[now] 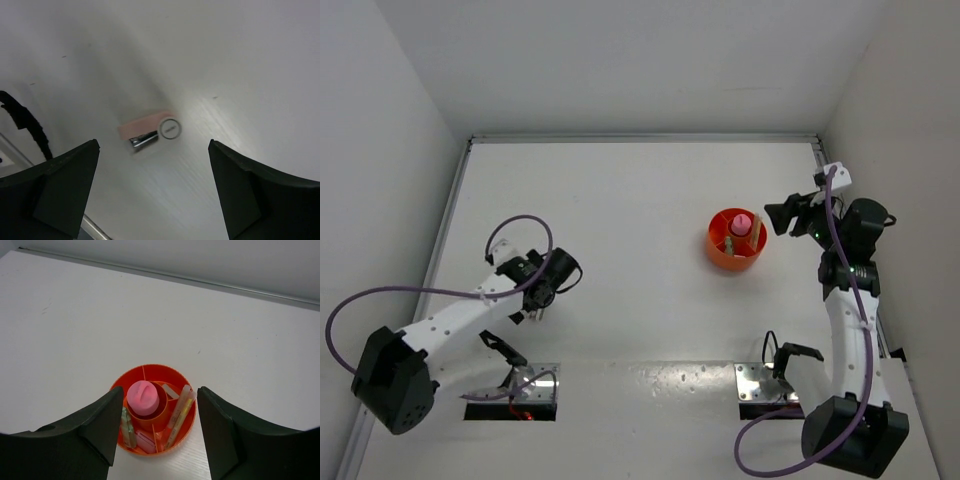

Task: Sort the stationery into containers
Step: Pick up the stationery from the center of the board.

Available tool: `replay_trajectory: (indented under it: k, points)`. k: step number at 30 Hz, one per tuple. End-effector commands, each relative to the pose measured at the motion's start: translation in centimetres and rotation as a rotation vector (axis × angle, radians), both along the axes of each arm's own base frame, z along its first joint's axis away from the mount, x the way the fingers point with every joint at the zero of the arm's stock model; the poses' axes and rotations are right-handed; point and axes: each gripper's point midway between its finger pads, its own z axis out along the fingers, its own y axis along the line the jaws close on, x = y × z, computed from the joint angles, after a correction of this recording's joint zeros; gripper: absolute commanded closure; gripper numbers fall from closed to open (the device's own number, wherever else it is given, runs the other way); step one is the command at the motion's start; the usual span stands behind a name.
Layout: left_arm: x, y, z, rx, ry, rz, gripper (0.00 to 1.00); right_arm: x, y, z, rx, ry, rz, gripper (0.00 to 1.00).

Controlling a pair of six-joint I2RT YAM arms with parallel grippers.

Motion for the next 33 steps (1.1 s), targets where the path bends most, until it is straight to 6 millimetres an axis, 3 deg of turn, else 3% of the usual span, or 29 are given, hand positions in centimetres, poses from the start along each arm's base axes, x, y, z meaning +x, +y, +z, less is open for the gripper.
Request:
replay_trajectory:
  k: [1, 7, 16, 24, 29, 33]
  points:
    - [-0.5, 0.6, -3.1, -0.037, 0.121, 0.003, 0.04, 0.1, -0.1, 2.8, -0.042, -0.087, 0.008, 0.39]
    - [-1.3, 1.1, -5.2, -0.092, 0.167, 0.044, 0.03, 0.0, -0.2, 2.7, -0.043, -0.087, -0.001, 0.39]
    - [0.3, 0.9, -8.1, -0.148, 0.208, 0.037, 0.04, -0.2, -0.2, 2.9, -0.046, -0.096, -0.001, 0.38]
    - [0.6, 1.1, -8.9, -0.178, 0.207, 0.057, 0.22, -0.3, -0.3, 3.2, -0.05, -0.104, -0.01, 0.38]
    - [0.5, 1.0, -9.2, -0.193, 0.216, 0.053, 0.38, -0.2, -0.3, 3.4, -0.053, -0.113, -0.01, 0.38]
    - [1.4, 0.5, -8.4, -0.204, 0.184, 0.01, 0.43, -0.2, -0.3, 3.4, -0.053, -0.113, -0.01, 0.38]
